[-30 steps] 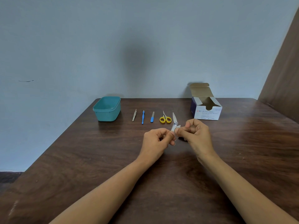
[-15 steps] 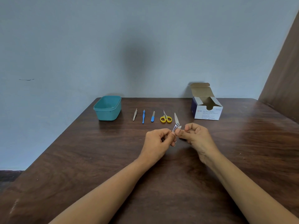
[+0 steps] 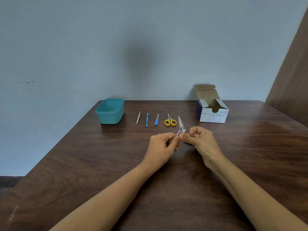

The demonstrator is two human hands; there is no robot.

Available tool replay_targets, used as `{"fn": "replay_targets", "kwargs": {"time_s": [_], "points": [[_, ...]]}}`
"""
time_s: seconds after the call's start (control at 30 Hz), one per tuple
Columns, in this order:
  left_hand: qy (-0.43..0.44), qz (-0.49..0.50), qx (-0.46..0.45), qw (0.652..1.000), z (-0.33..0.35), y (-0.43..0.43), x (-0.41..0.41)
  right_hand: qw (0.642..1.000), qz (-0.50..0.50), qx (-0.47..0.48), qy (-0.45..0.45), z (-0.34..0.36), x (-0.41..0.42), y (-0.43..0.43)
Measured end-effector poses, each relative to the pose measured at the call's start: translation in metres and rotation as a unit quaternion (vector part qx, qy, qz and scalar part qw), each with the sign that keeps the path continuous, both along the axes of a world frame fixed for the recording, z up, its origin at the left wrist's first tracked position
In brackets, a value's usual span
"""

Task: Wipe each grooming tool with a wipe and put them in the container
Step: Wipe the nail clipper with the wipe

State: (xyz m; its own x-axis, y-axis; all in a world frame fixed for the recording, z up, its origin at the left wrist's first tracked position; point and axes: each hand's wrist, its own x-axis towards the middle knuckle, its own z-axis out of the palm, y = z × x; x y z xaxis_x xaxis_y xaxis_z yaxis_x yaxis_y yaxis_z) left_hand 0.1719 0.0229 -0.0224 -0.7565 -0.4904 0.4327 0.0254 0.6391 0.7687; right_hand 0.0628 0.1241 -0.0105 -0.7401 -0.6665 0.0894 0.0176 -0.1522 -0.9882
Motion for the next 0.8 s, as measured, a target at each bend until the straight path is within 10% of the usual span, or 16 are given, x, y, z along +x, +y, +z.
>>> {"fn": "replay_targets", "kwargs": {"time_s": [0.8], "points": [[-0.009, -0.01, 0.007, 1.0, 0.0015, 0.0044, -0.0014, 0.995, -0.033, -0.057, -0.076, 0.0012, -0.0005, -0.0021]]}}
